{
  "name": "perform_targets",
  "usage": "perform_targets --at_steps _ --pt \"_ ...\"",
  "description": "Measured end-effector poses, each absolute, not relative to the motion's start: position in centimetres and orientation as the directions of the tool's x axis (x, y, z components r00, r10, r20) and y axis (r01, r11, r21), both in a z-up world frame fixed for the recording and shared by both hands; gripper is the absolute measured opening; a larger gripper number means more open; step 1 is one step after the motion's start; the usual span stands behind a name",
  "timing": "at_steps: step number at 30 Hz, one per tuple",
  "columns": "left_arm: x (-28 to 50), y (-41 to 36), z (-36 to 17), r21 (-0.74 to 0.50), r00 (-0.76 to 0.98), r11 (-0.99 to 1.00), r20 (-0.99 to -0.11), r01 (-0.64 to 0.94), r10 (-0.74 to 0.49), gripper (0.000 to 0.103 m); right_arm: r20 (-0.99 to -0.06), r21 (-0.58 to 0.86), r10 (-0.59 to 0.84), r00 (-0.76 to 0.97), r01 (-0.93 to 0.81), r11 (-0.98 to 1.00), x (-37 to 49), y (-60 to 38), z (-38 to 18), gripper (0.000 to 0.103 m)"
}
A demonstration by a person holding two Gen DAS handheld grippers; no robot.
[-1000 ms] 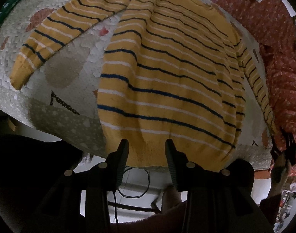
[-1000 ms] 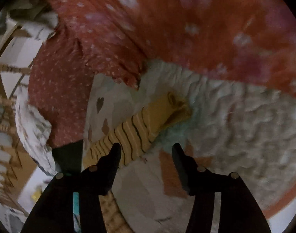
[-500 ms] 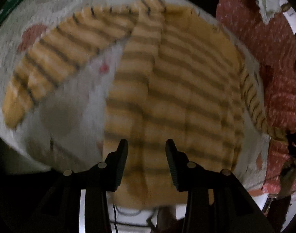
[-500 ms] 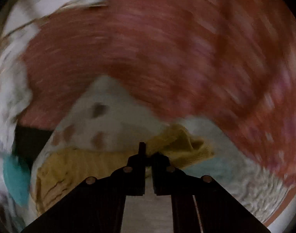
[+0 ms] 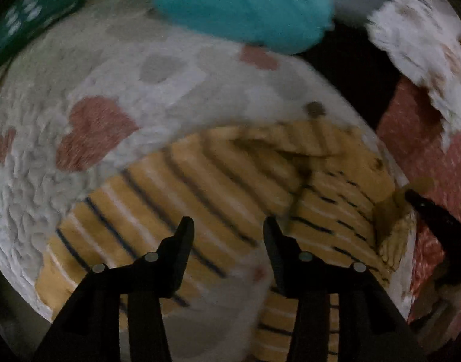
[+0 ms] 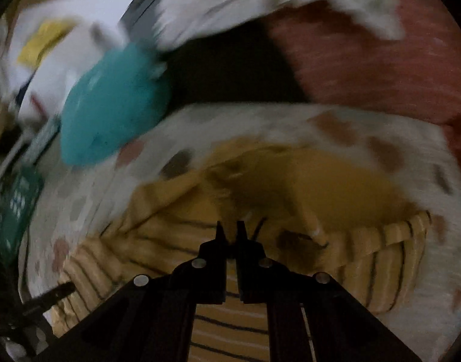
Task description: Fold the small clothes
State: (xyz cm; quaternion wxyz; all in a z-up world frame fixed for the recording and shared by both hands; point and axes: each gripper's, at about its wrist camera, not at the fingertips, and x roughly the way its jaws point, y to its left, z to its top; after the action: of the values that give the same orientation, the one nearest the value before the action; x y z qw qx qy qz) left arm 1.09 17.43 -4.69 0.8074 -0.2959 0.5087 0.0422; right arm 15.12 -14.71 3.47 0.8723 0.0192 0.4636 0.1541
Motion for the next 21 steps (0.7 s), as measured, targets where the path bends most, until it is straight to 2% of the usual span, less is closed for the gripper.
perform_targets --at_steps 3,9,12,14,16,19,21 --pt "1.9 18.8 -5.4 -0.516 0.485 0.763 -0.819 -0.388 -0.307 0.046 -0.833 0.146 0.276 0.479 -0.291 0.945 15.7 -10.6 0.4 0.006" --pt "3.3 18.8 -4.8 -0.547 0.500 0.760 -0.796 -0.352 -0.341 0.048 -0.867 0.153 0.285 0.409 -0.326 0.933 17.1 -7.6 -2.9 0.006" --pt "3.8 18.0 -5.2 -0.545 0.467 0.765 -0.806 -0.344 -0.364 0.048 -0.883 0.170 0.291 0.369 -0.325 0.930 17.5 -7.2 -3.9 0.012" --pt "4.0 17.7 -5.3 -0.545 0.453 0.768 -0.809 -0.338 -0.375 0.048 -0.888 0.205 0.315 0.335 -0.326 0.923 17.4 -7.1 -4.1 0.019" --pt "3.8 17.9 -5.1 -0.553 0.460 0.760 -0.803 -0.341 -0.378 0.048 -0.878 0.242 0.358 0.317 -0.349 0.905 16.7 -7.1 -3.4 0.032" --pt "3.4 19.6 -4.9 -0.558 0.486 0.734 -0.800 -0.387 -0.352 0.048 -0.842 0.305 0.440 0.313 -0.397 0.866 15.7 -6.7 -1.4 0.036" --pt "3.2 21.0 -4.9 -0.565 0.505 0.705 -0.797 -0.429 -0.331 0.048 -0.833 0.290 0.434 0.344 -0.397 0.871 15.6 -6.5 -0.6 0.036"
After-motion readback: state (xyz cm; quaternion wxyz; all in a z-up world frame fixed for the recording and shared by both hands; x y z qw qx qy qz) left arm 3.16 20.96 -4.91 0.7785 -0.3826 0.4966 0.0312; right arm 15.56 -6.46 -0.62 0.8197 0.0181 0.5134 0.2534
